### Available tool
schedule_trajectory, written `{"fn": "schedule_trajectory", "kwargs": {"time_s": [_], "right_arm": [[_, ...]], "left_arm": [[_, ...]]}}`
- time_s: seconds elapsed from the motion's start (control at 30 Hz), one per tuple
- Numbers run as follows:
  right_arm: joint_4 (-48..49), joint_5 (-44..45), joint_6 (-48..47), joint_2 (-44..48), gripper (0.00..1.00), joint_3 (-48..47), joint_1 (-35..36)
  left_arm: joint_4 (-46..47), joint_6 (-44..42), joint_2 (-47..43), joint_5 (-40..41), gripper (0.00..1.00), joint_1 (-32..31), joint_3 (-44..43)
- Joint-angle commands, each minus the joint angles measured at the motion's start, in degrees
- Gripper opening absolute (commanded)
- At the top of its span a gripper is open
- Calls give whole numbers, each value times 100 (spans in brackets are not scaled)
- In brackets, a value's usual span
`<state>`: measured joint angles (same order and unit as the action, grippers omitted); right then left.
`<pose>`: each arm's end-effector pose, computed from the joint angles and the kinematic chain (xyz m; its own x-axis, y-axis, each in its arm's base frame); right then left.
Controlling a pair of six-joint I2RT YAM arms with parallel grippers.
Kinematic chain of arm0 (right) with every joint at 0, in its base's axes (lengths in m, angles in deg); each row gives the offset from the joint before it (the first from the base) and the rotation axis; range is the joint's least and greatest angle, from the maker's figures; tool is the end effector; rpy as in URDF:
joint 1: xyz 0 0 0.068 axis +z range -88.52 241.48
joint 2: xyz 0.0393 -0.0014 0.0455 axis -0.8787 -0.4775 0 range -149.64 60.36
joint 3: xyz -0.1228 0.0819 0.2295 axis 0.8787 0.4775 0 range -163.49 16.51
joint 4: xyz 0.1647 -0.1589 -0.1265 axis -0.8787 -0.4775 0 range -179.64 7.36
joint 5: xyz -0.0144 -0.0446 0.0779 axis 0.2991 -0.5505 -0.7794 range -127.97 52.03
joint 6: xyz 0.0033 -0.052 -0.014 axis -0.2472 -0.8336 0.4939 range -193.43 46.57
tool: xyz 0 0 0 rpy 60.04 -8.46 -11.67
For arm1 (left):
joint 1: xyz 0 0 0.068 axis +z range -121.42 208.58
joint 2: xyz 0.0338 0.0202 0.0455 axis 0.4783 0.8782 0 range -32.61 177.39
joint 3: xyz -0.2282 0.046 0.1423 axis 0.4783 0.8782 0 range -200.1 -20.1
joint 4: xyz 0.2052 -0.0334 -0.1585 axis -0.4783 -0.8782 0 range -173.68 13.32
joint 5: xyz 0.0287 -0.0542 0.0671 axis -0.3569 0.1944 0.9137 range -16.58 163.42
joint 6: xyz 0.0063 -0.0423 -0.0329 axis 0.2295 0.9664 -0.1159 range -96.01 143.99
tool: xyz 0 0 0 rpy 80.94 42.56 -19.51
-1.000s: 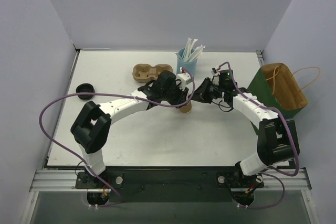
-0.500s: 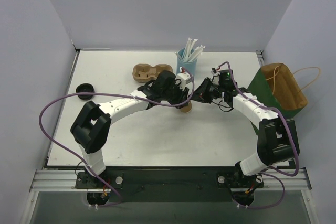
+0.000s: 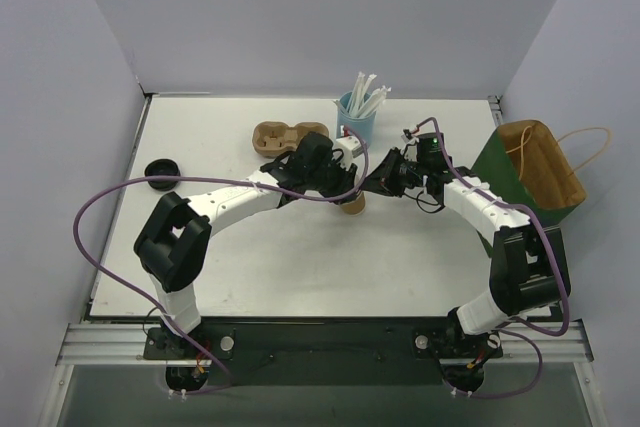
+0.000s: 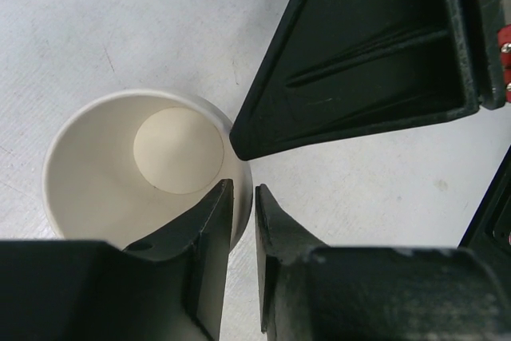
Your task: Pack the takeout coffee
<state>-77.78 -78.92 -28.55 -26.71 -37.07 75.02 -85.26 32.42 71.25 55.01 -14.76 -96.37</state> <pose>0.3178 0.1005 0.2436 -0.8495 0.3435 -0.4004 -0.1930 0.5040 0.8419 0.2944 -0.2930 0.2460 -0.5472 0.3251 -0.7713 0.7646 0.5690 -0.3026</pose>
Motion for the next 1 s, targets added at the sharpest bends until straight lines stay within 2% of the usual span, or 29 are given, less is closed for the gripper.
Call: {"fn": "schedule_trajectory", "kwargs": {"time_s": [0.0, 0.03, 0.1, 0.2, 0.5, 0.7, 0.97], "right_arm": [[-38, -124, -76, -65, 0, -214, -27], [-47, -124, -85, -56, 0, -223, -27], [-47, -115, -94, -65, 0, -223, -36], [-56, -133, -76, -56, 0, -249, -62], [-372, 113, -208, 129, 20, -346, -132], [-416, 157, -173, 76, 25, -469, -124], [-625, 473, -208, -29, 25, -469, -62]], "left_arm": [[357, 36, -208, -189, 26, 53, -107], [357, 54, -190, -215, 15, 53, -116], [374, 71, -181, -268, 0, 62, -107], [541, 203, -199, -356, 0, 106, 15], [770, 405, -260, -479, 0, 193, 209], [779, 423, -252, -496, 0, 176, 253], [770, 432, -243, -497, 0, 176, 253]]}}
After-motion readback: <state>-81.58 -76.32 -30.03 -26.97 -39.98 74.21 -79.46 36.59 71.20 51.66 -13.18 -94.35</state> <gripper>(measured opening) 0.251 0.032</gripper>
